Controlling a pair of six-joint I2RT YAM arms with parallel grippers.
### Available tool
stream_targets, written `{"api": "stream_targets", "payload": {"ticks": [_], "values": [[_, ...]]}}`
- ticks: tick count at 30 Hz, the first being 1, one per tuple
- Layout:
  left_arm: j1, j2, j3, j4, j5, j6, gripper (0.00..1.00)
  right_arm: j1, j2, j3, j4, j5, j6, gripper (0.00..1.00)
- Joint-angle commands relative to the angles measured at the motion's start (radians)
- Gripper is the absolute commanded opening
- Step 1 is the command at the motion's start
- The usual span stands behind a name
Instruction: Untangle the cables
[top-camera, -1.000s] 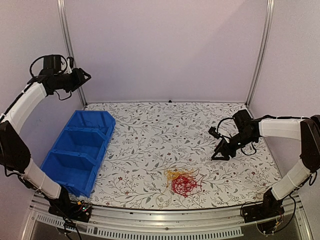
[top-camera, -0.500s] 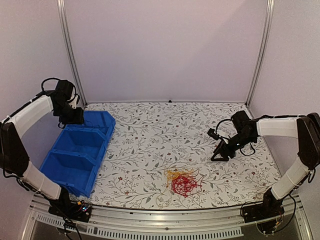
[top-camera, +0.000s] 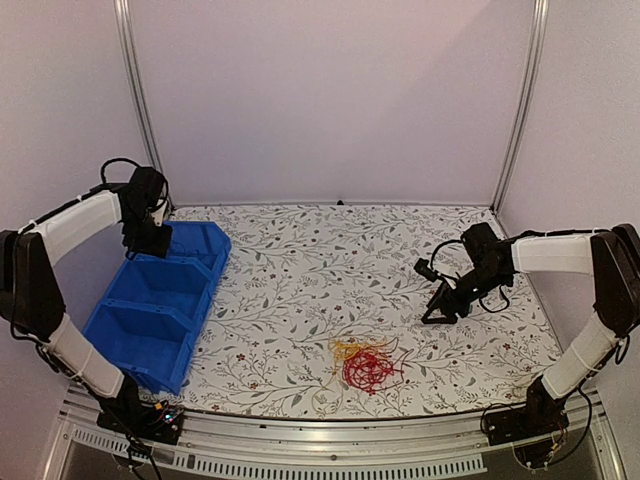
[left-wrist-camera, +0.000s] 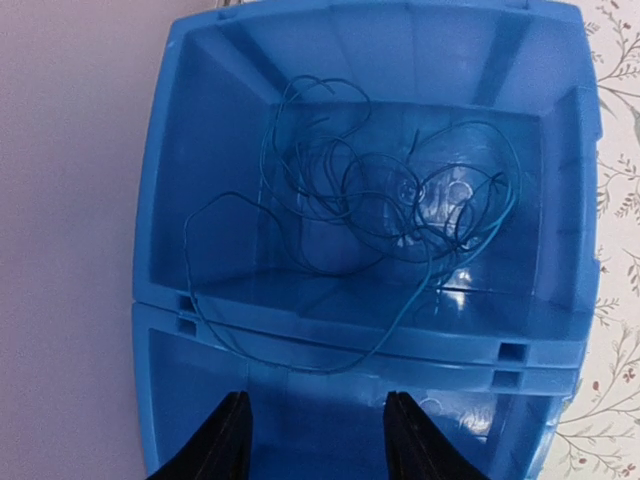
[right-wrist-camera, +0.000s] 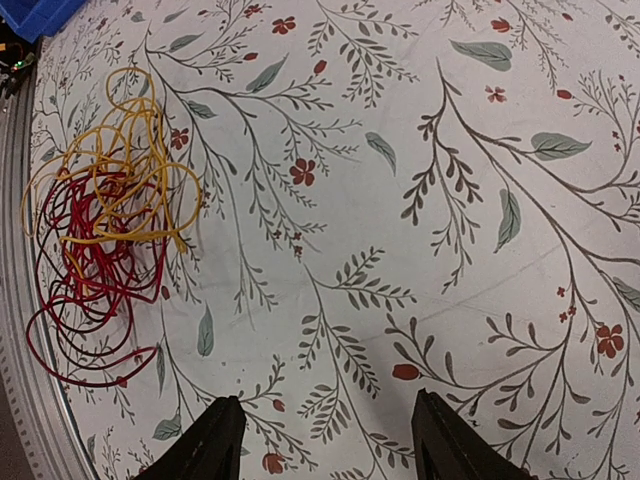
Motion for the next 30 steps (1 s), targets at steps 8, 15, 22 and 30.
{"api": "stream_targets", "payload": {"ticks": [8,15,22,30], "values": [[-0.037,0.094,0.021,-0.017,-0.098,0.020,0.39,0.006,0.014,0.023,-0.014,-0.001,-0.011,0.62],[-0.050,0.144,0.044,-0.019,-0.161,0.030,0.28,0.005,0.014,0.021,-0.015,0.001,-0.011,0.62],[-0.050,0.193,0.065,-0.003,-0.169,0.042,0.14,0.006,0.012,0.021,-0.016,0.002,-0.012,0.62],[-0.065,0.253,0.108,0.075,-0.167,0.078,0.00,0.006,0.012,0.020,-0.016,0.007,-0.010,0.62]]}}
